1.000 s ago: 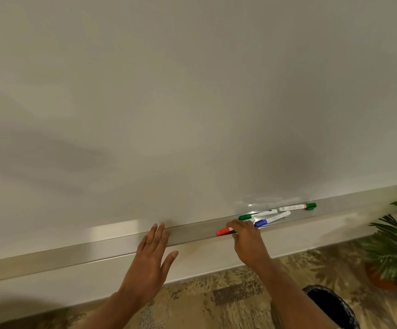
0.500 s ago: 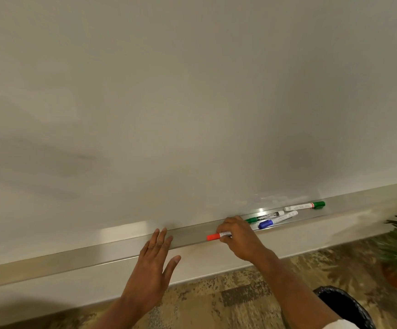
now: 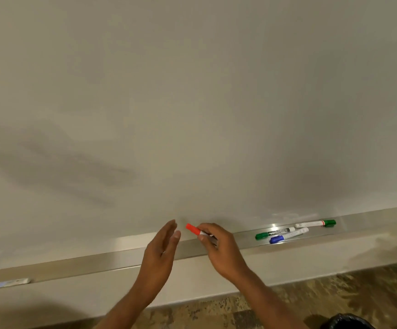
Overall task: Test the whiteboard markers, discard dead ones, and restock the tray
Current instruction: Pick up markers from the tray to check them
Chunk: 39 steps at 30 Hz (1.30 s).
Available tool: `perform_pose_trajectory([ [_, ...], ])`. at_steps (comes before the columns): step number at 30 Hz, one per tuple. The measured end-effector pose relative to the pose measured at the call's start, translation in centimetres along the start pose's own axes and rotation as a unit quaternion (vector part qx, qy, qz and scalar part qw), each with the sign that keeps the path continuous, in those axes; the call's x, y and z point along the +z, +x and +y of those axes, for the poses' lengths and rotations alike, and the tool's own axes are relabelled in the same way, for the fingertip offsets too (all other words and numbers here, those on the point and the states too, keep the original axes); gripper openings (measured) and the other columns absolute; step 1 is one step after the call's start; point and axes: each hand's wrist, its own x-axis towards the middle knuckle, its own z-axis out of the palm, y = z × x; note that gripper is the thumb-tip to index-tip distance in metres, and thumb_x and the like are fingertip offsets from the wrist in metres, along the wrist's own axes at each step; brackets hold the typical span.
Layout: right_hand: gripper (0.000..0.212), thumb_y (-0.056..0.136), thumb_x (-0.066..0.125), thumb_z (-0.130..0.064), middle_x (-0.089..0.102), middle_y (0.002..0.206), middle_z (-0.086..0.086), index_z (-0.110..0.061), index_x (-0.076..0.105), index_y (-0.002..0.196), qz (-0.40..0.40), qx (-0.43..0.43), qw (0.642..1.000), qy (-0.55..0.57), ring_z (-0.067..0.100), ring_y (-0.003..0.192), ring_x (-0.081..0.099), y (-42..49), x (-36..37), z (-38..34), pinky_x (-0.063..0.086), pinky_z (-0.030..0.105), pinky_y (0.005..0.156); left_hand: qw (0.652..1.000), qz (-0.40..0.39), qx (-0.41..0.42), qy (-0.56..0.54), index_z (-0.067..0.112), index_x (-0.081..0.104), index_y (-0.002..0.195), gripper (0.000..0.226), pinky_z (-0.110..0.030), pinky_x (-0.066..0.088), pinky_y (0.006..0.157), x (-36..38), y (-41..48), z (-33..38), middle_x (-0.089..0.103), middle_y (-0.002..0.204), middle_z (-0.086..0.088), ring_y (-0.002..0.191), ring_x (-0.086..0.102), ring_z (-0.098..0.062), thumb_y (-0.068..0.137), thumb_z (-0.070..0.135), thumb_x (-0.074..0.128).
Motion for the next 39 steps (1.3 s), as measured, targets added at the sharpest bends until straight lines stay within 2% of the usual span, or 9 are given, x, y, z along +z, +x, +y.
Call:
perform_pose_trajectory([
  [3, 0.018, 0.099, 0.060, -0.021, 0.071, 0.102, -0.012, -0.027, 0.068, 0.114, 0.000, 0.017, 0.997, 0.075, 0.005, 0.099, 0.064, -0.8, 0.8, -6.5, 0.049, 0.014, 0.083, 0.995, -0.023, -0.002, -0.098, 0.033, 0.063, 0.134, 0.034, -0.031, 0.044, 0.111, -2.3, -0.6, 4.5, 0.067, 0.130, 0.019, 0.124, 0.061, -0.004, 0.100, 0.037, 0.057],
  [9, 0.017, 0.100, 0.058, -0.025, 0.072, 0.086, -0.009, -0.031, 0.073, 0.106, 0.026, -0.014, 0.990, 0.139, 0.006, 0.077, 0.065, -2.3, 2.0, -16.3, 0.051, 0.022, 0.073, 0.970, -0.107, 0.016, -0.216, 0.014, 0.071, 0.124, 0.031, -0.044, 0.050, 0.106, -7.1, -3.2, 10.8, 0.073, 0.115, -0.019, 0.112, 0.069, -0.035, 0.102, 0.028, 0.055],
  [14, 0.021, 0.099, 0.060, -0.021, 0.060, 0.064, -0.002, -0.034, 0.076, 0.095, 0.068, -0.026, 0.986, 0.149, 0.007, 0.053, 0.049, -2.8, 3.2, -22.6, 0.040, 0.024, 0.054, 0.954, -0.120, 0.020, -0.275, 0.008, 0.077, 0.114, 0.034, -0.041, 0.054, 0.102, -10.7, -4.8, 14.0, 0.072, 0.105, -0.019, 0.098, 0.067, -0.033, 0.094, 0.031, 0.063],
  [20, 0.024, 0.101, 0.056, -0.022, 0.061, 0.058, -0.019, -0.034, 0.077, 0.102, 0.121, -0.046, 0.989, 0.070, 0.001, 0.058, 0.056, -3.4, 5.3, -28.8, 0.043, 0.016, 0.061, 0.936, -0.097, 0.020, -0.339, -0.003, 0.077, 0.102, 0.025, -0.049, 0.051, 0.104, -14.7, -5.8, 16.9, 0.075, 0.108, -0.022, 0.101, 0.071, -0.036, 0.095, 0.016, 0.063],
  [24, 0.029, 0.100, 0.056, -0.025, 0.073, 0.077, -0.021, -0.050, 0.070, 0.098, 0.147, -0.067, 0.986, 0.039, 0.001, 0.076, 0.068, -3.2, 6.0, -31.7, 0.053, 0.019, 0.071, 0.927, -0.085, 0.030, -0.365, -0.006, 0.077, 0.100, 0.022, -0.041, 0.057, 0.094, -16.3, -6.3, 18.8, 0.077, 0.102, -0.021, 0.102, 0.073, -0.033, 0.095, 0.011, 0.064],
  [27, 0.025, 0.100, 0.058, -0.028, 0.075, 0.086, -0.017, -0.049, 0.071, 0.098, 0.149, -0.087, 0.985, 0.011, 0.002, 0.084, 0.070, -2.8, 5.8, -32.8, 0.055, 0.020, 0.075, 0.923, -0.049, 0.048, -0.378, -0.005, 0.076, 0.102, 0.019, -0.033, 0.061, 0.083, -17.2, -6.2, 20.1, 0.078, 0.098, -0.019, 0.099, 0.075, -0.030, 0.093, 0.009, 0.066],
  [33, 0.021, 0.099, 0.052, -0.037, 0.063, 0.066, 0.003, -0.039, 0.071, 0.089, 0.159, -0.099, 0.982, 0.021, 0.011, 0.055, 0.053, -1.7, 4.2, -33.6, 0.046, 0.028, 0.060, 0.913, 0.066, 0.157, -0.370, 0.003, 0.073, 0.111, 0.020, -0.035, 0.055, 0.092, -18.9, -4.8, 23.3, 0.079, 0.100, -0.010, 0.100, 0.075, -0.022, 0.098, 0.015, 0.063],
  [36, 0.038, 0.103, 0.048, -0.012, 0.068, 0.074, 0.005, -0.043, 0.068, 0.110, 0.128, -0.101, 0.980, 0.113, 0.013, 0.055, 0.053, -0.6, 1.6, -35.6, 0.040, 0.024, 0.053, 0.911, 0.169, 0.298, -0.229, 0.024, 0.075, 0.106, 0.018, -0.022, 0.052, 0.092, -19.8, -3.9, 25.2, 0.077, 0.103, 0.014, 0.103, 0.070, -0.006, 0.100, 0.027, 0.058],
  [39, 0.038, 0.100, 0.048, 0.004, 0.070, 0.083, 0.017, -0.021, 0.075, 0.106, 0.110, -0.150, 0.953, 0.240, 0.023, 0.056, 0.058, 0.4, -1.4, -38.7, 0.041, 0.025, 0.046, 0.888, 0.228, 0.374, -0.139, 0.030, 0.067, 0.121, 0.026, -0.008, 0.047, 0.090, -20.7, -2.0, 26.6, 0.070, 0.119, 0.021, 0.119, 0.062, 0.000, 0.102, 0.035, 0.051],
])
